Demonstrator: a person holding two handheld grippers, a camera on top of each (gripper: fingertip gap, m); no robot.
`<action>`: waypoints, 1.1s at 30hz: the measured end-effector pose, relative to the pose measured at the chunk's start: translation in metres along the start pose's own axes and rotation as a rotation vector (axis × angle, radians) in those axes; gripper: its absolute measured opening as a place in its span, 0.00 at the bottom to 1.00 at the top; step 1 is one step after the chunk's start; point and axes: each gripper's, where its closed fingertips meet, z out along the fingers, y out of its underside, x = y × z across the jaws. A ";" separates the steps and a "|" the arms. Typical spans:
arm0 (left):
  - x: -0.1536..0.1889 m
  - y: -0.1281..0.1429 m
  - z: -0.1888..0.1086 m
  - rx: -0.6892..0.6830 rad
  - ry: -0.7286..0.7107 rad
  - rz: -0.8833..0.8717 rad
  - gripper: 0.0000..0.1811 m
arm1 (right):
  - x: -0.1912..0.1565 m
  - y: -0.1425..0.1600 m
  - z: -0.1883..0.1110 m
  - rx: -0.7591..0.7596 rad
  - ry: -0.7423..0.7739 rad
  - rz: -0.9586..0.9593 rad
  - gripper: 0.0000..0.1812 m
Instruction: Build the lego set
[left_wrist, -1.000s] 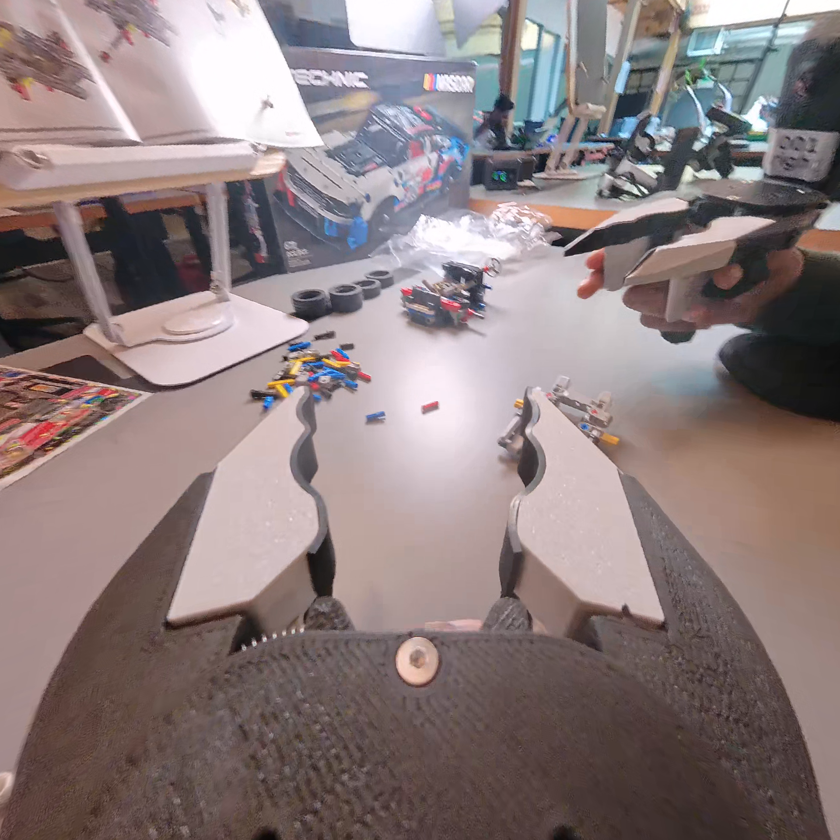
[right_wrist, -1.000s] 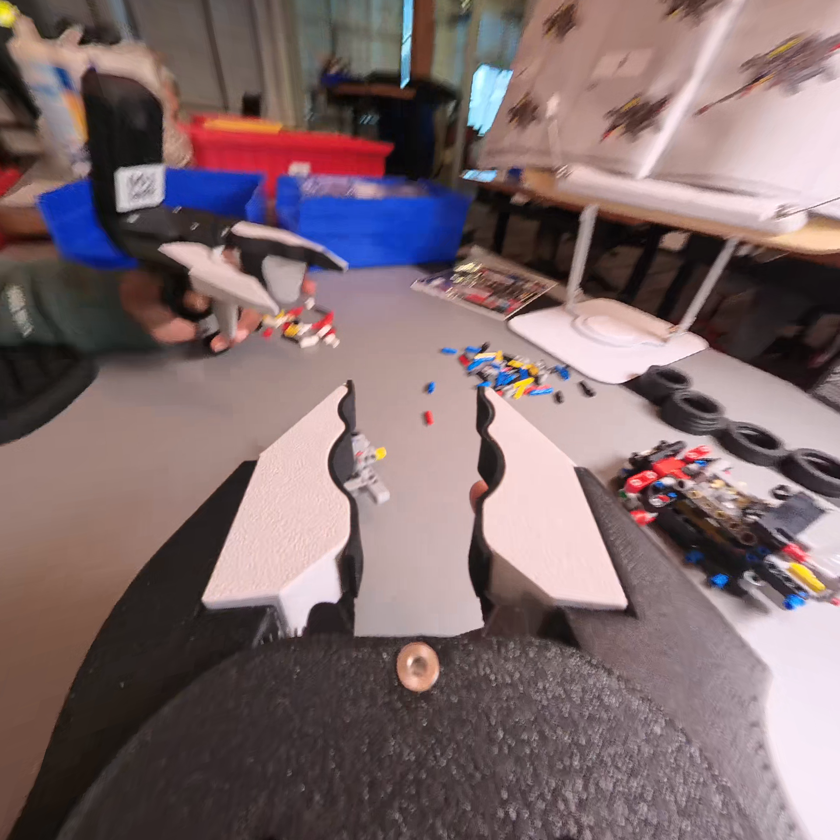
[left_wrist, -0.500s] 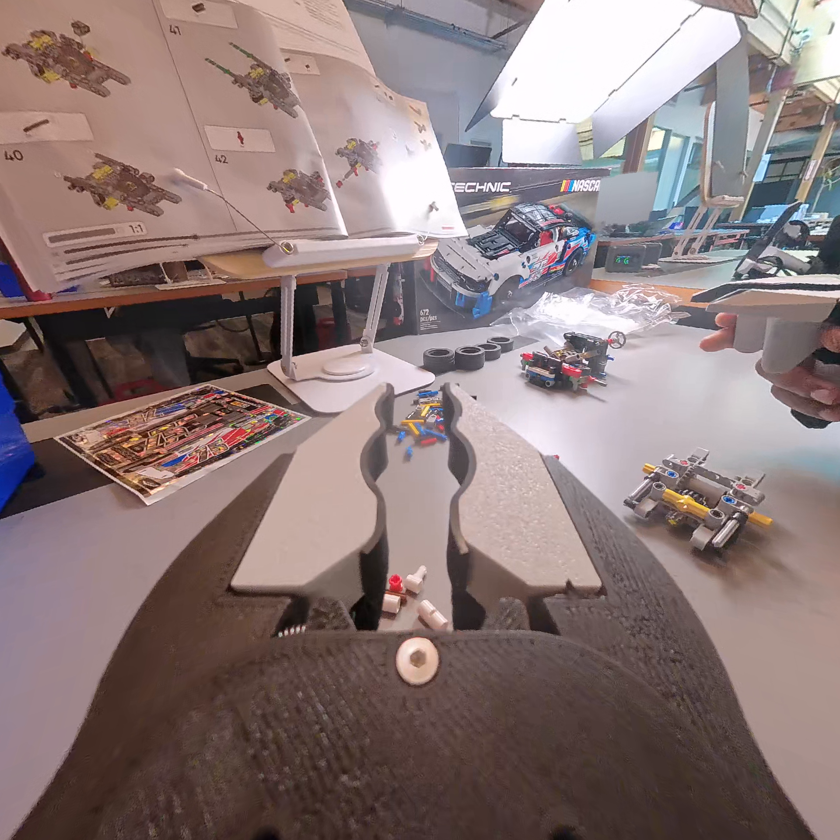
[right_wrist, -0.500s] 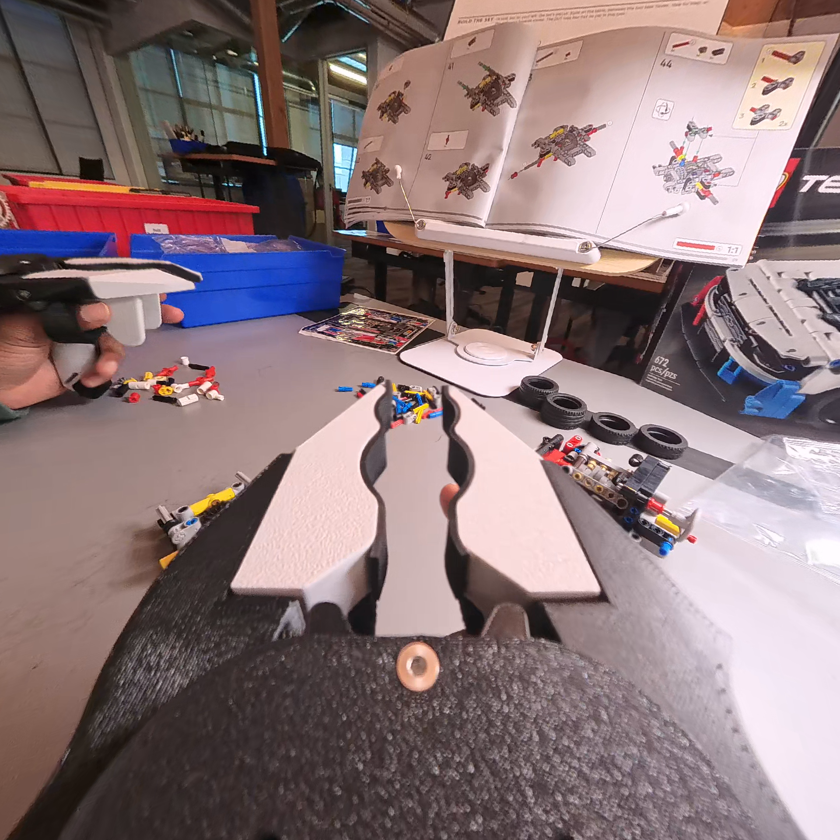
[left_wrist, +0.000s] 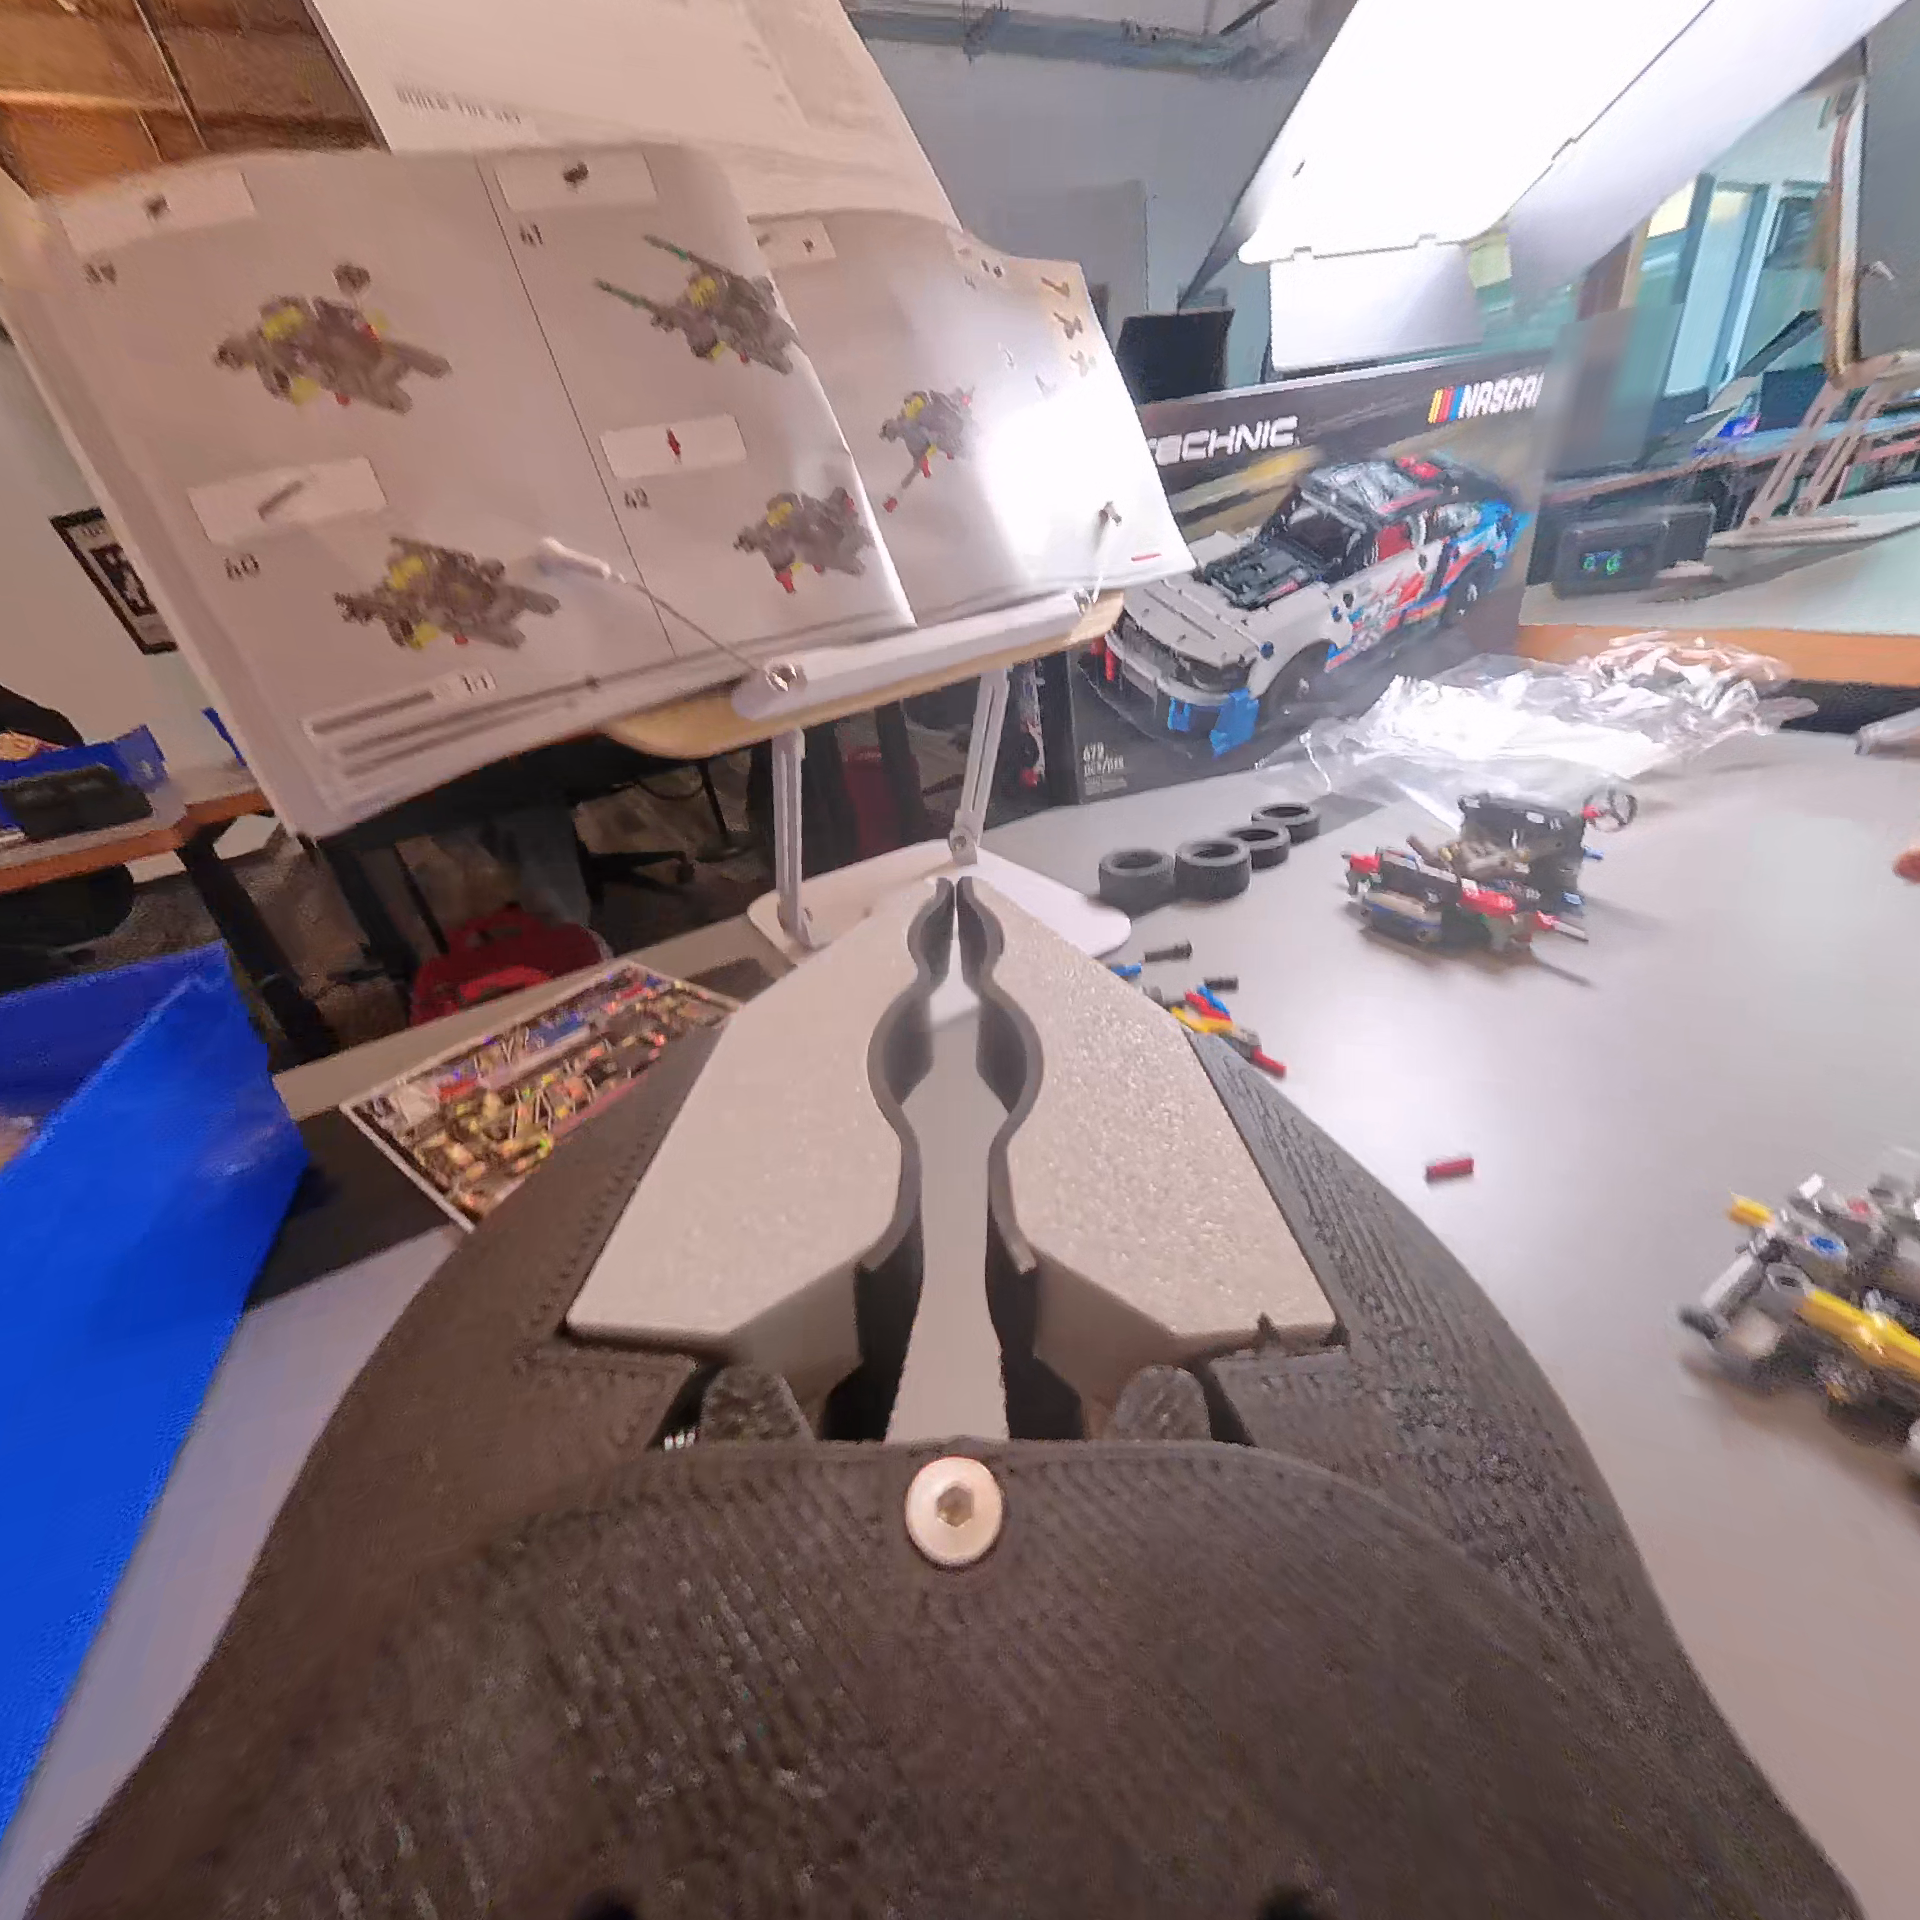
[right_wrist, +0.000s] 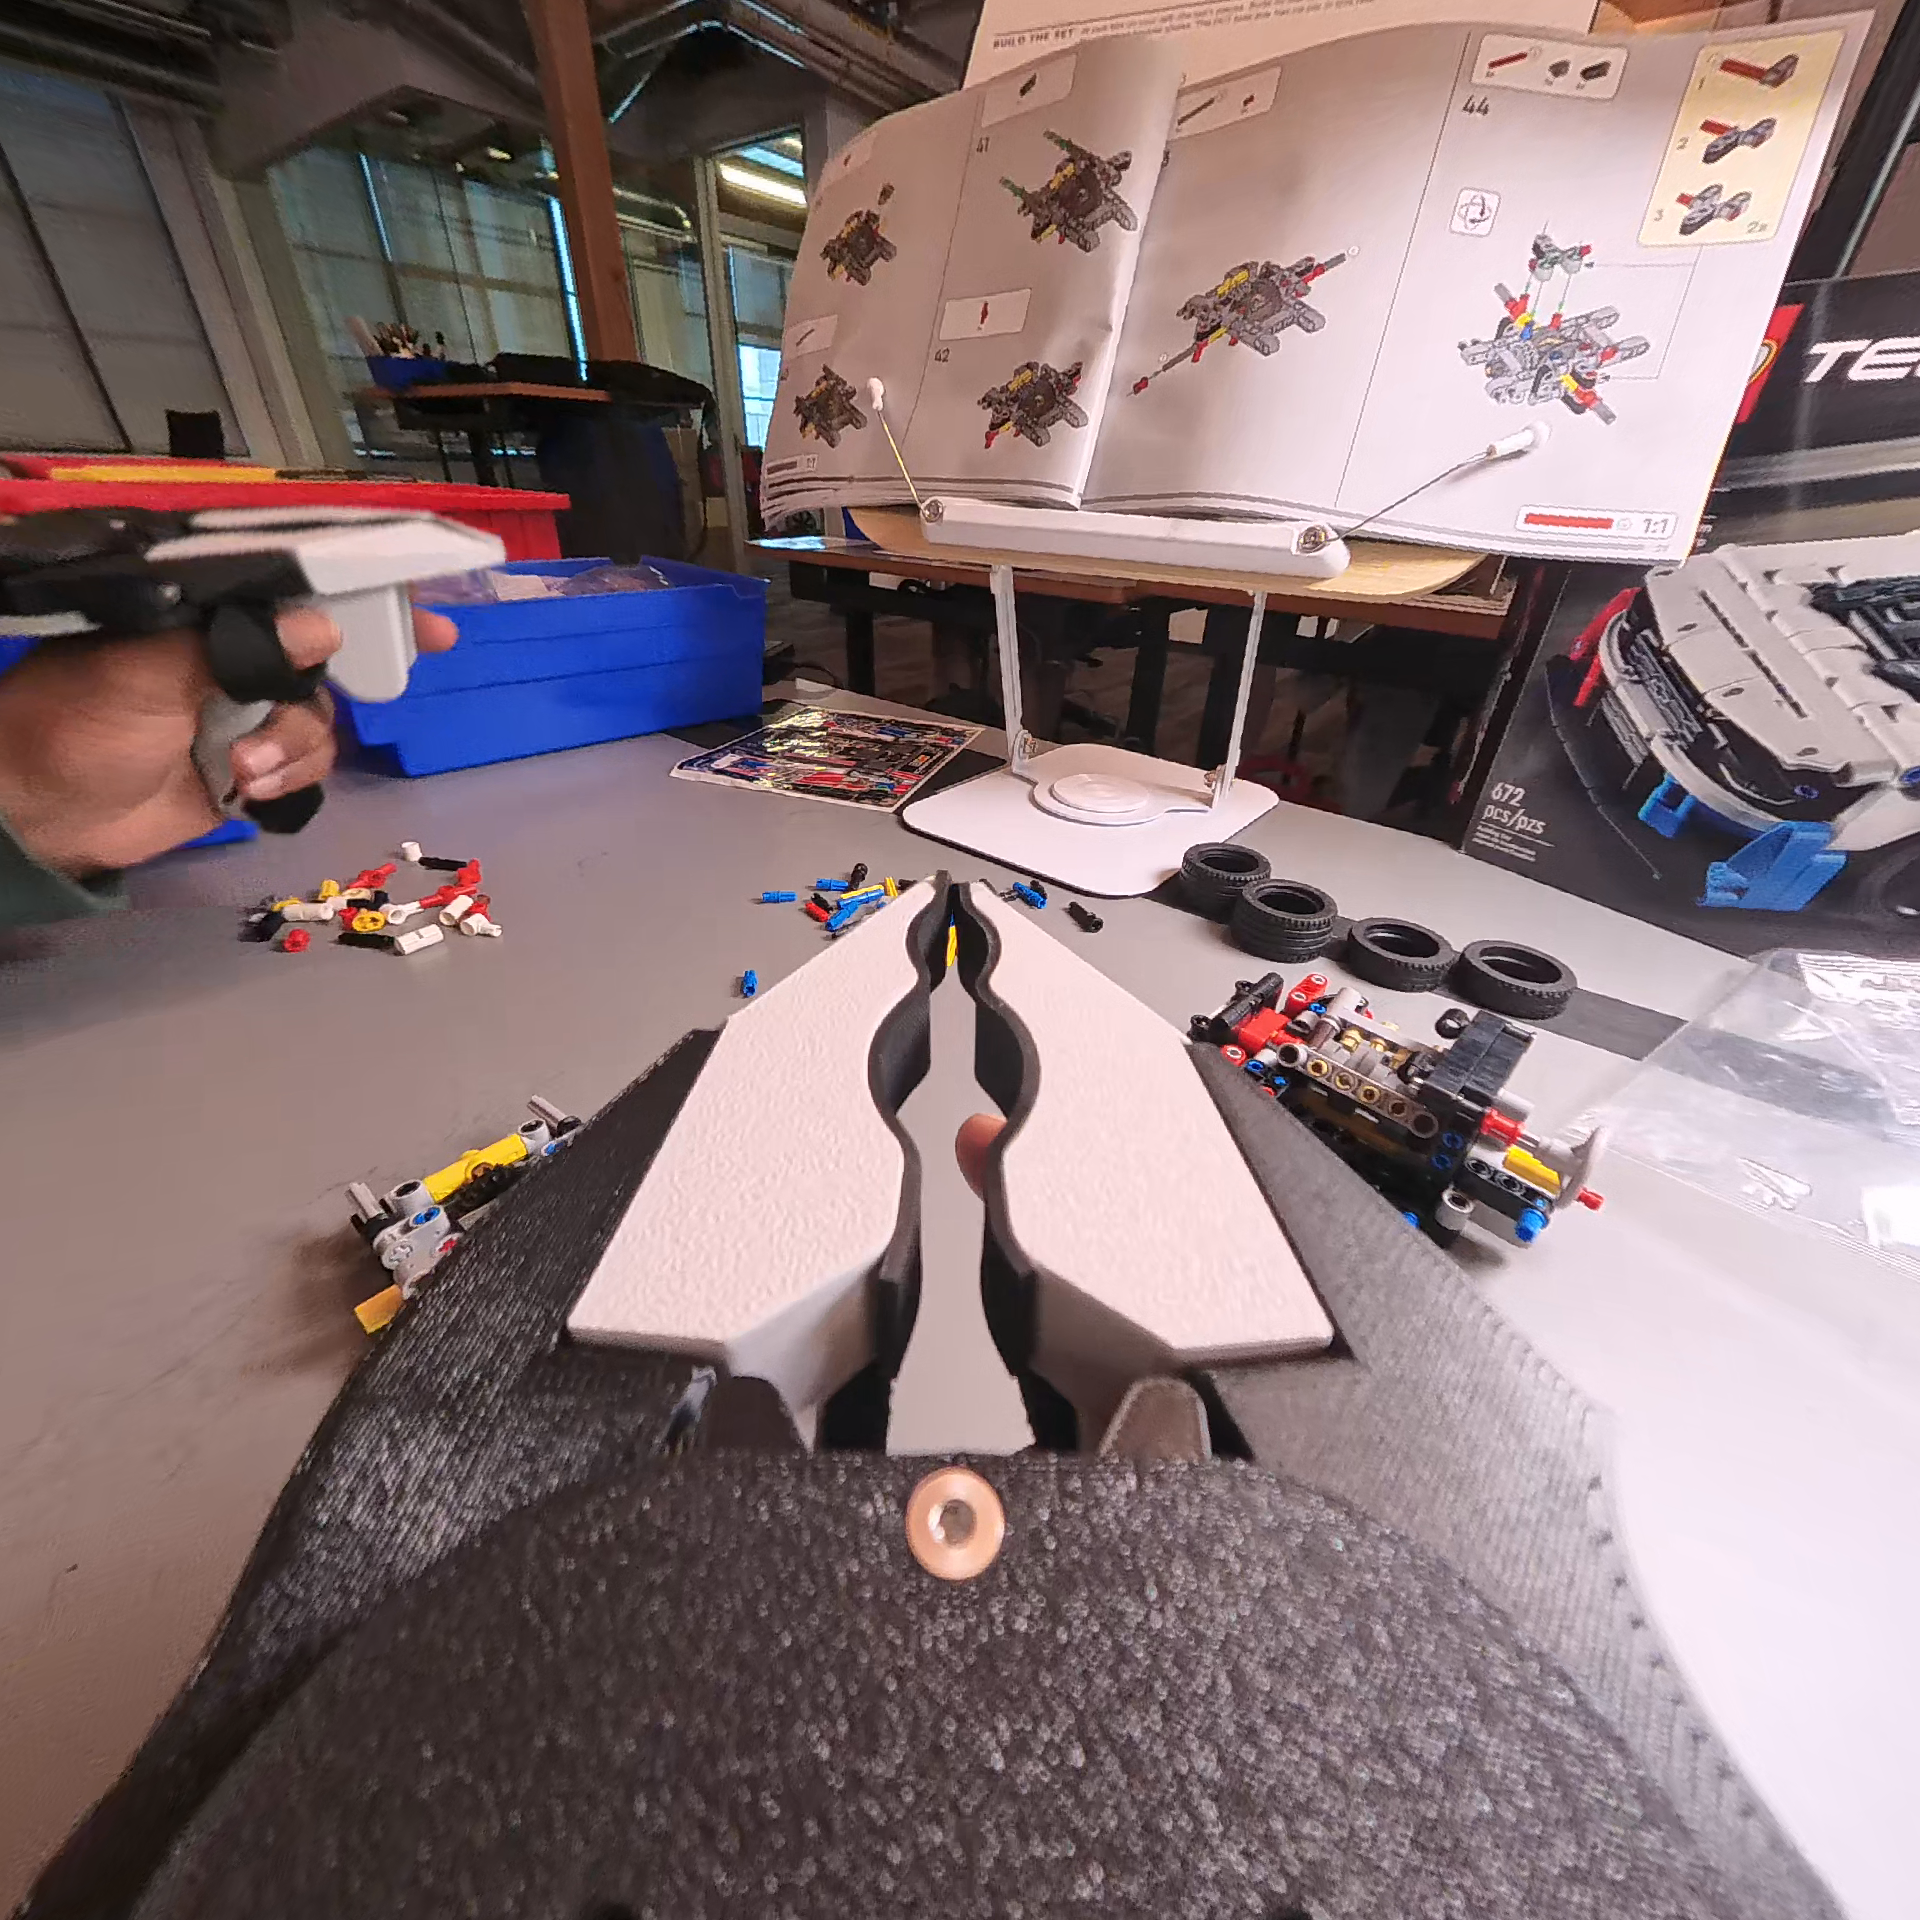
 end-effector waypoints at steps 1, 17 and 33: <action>-0.004 -0.009 0.007 0.017 0.001 -0.012 0.00 | 0.000 0.000 0.000 -0.002 0.002 -0.004 0.00; -0.098 -0.123 0.142 0.086 -0.139 0.072 0.00 | -0.007 0.000 -0.008 -0.015 0.026 -0.225 0.00; -0.154 -0.095 0.233 -0.085 -0.333 0.000 0.00 | -0.014 -0.002 -0.011 -0.016 -0.002 -0.269 0.00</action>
